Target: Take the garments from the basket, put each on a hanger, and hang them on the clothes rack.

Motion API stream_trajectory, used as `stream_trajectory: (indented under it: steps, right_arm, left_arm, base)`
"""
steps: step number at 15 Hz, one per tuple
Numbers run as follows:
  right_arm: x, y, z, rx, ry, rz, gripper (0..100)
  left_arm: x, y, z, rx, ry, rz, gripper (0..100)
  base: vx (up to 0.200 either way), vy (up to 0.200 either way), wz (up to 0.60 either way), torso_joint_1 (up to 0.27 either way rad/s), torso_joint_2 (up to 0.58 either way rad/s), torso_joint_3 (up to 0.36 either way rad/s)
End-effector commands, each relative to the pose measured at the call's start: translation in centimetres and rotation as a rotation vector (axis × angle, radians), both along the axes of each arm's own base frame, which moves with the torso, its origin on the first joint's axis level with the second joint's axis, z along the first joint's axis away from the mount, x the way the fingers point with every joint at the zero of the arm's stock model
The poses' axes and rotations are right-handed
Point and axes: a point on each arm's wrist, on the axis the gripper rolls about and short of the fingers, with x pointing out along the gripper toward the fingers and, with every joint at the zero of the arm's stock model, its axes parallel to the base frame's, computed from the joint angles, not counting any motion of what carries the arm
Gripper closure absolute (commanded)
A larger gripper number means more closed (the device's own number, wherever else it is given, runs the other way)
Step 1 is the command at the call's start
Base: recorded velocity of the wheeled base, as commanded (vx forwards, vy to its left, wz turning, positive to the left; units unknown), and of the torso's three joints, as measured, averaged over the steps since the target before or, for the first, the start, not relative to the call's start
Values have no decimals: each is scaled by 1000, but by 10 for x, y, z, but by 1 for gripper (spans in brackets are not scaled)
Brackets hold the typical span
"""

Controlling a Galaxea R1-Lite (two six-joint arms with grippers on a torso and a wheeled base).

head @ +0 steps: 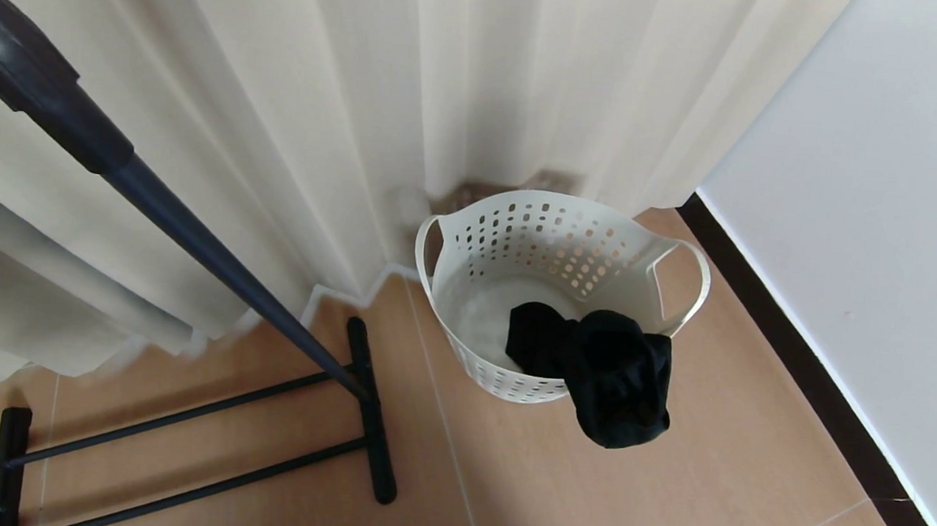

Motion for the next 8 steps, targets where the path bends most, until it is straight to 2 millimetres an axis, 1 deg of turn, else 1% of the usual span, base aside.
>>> stream_trajectory:
  steps: [1, 6, 8]
  right_arm:
    - [2, 0, 0, 0, 21, 15, 0]
    - [4, -1, 1, -2, 56, 47, 0]
    - [8, -1, 2, -3, 106, 52, 0]
  left_arm:
    - [0, 0, 0, 0, 0, 1, 0]
    - [0, 0, 0, 1, -2, 1, 0]
    - [0, 0, 0, -3, -2, -2, 0]
  base:
    - [0, 0, 0, 12, -2, -203]
    - [0, 0, 0, 6, 1, -201]
    - [0, 0, 0, 2, 2, -195]
